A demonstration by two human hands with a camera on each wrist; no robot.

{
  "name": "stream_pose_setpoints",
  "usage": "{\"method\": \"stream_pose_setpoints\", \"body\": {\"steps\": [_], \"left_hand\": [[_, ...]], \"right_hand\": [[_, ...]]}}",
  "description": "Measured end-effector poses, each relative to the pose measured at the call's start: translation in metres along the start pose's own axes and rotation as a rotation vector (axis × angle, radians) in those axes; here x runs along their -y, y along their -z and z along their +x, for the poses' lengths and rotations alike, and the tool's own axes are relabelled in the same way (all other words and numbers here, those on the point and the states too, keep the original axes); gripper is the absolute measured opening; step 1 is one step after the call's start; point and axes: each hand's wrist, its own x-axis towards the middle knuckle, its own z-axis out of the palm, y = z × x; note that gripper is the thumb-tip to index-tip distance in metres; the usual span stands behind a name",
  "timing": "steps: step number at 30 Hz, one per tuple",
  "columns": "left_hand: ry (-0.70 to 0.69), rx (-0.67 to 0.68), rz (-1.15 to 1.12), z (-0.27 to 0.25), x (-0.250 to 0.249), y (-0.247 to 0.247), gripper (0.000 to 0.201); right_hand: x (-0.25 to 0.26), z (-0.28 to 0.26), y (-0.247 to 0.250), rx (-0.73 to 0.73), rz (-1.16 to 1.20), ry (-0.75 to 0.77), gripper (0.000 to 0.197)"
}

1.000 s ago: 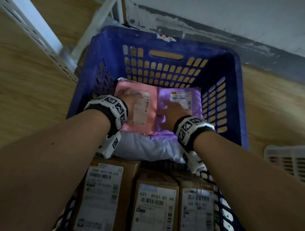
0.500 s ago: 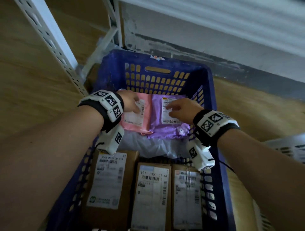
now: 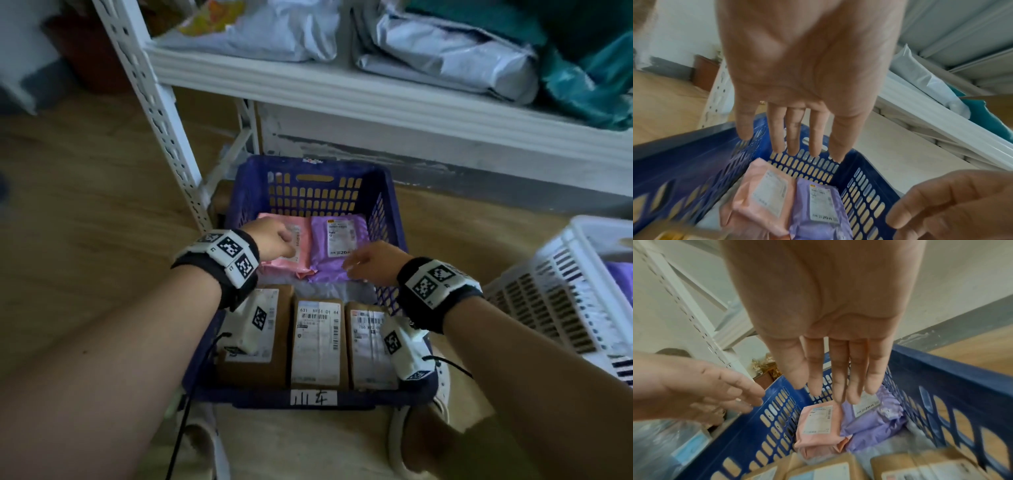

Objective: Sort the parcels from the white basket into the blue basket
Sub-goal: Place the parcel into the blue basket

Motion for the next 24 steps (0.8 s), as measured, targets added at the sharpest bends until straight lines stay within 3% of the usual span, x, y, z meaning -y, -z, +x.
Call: {"method": "stream_pose_setpoints", "body": {"steps": [5, 10, 15, 17, 24], "left_hand": [[0.124, 0.009, 0.020, -0.012, 0.012, -0.018, 0.035], [0.267, 0.034, -0.054, -0.001, 0.043, -0.028, 0.029], [0.280, 0.072, -0.058, 0.024, 0.050, -0.037, 0.033], [0.292, 0.060, -0.122, 0.035, 0.052, -0.036, 0.032], [0.285, 0.123, -0.059, 0.040, 0.058, -0.040, 0.034]], "right_hand": [[0.007, -0.007, -0.022, 0.038, 0.008, -0.033, 0.031], [0.030, 0.019, -0.042, 0.002, -0.015, -0.004, 0.033], [0.056, 0.061, -0.077, 0.097, -0.061, -0.005, 0.050], [0.064, 0.069, -0.085, 0.152, -0.105, -0.021, 0.044], [0.057, 0.073, -0.083, 0.044, -0.068, 0.047, 0.018]]}}
